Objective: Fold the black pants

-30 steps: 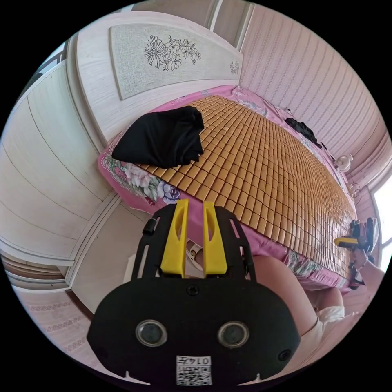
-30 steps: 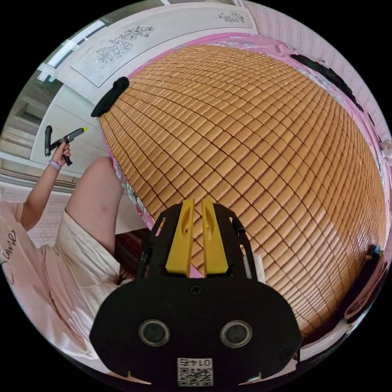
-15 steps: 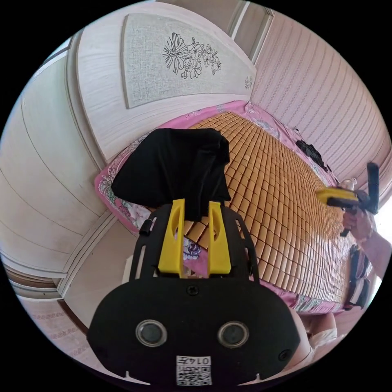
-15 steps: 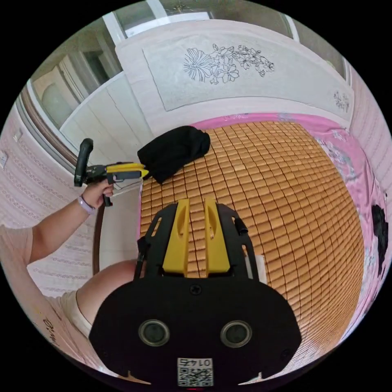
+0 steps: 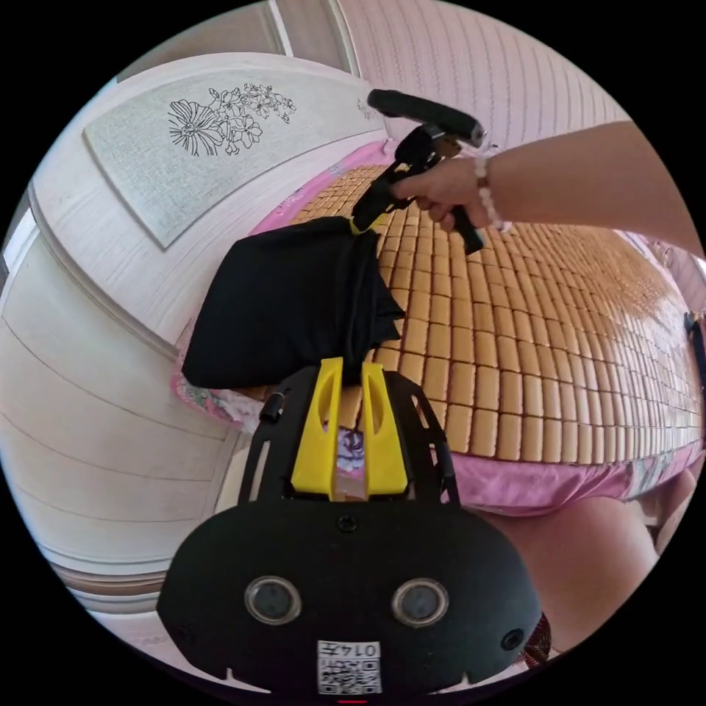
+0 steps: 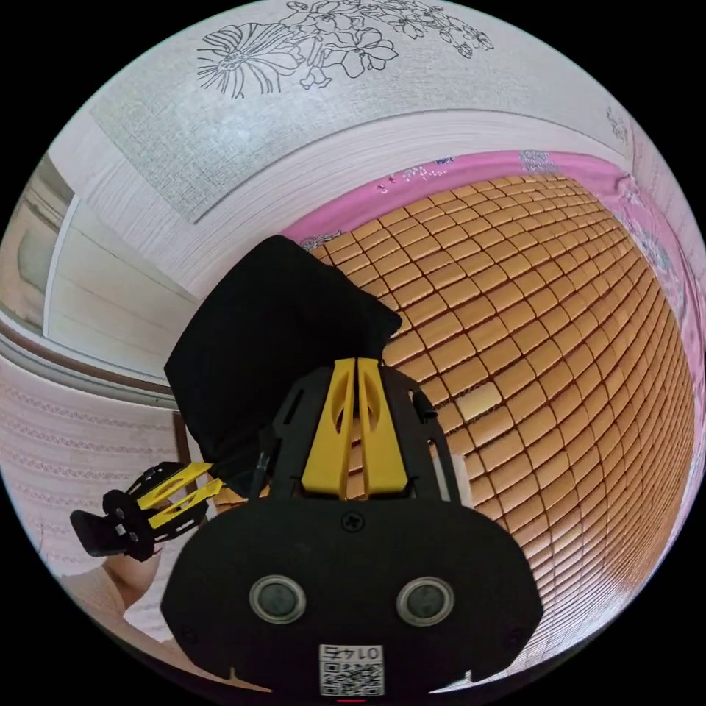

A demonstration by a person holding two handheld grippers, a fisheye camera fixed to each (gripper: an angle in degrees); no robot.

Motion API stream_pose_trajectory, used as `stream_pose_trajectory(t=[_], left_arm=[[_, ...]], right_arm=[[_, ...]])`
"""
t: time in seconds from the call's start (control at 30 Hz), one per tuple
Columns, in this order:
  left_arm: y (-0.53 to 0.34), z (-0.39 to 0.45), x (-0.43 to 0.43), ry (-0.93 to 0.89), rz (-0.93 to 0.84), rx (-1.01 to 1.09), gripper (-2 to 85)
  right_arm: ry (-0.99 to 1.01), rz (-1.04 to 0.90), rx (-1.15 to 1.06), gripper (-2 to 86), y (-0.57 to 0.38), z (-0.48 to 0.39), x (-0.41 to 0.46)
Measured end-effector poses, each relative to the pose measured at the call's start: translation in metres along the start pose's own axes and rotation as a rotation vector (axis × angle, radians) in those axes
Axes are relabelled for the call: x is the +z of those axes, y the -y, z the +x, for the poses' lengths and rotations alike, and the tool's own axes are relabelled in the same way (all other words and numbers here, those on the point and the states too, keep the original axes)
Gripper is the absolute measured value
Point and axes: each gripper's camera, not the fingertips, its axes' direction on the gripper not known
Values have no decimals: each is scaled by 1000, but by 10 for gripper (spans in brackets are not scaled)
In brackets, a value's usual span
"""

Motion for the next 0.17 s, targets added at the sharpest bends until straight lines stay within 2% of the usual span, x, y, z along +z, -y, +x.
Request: stream_pose_trajectory(t=[0.1, 0.17], left_arm=[[-8, -4, -1, 34, -62, -34, 49], [-16, -9, -10, -61, -68, -106, 55]], right_arm=[[52, -69, 76, -1, -9, -7, -19], [137, -17, 102, -1, -22, -7, -55]])
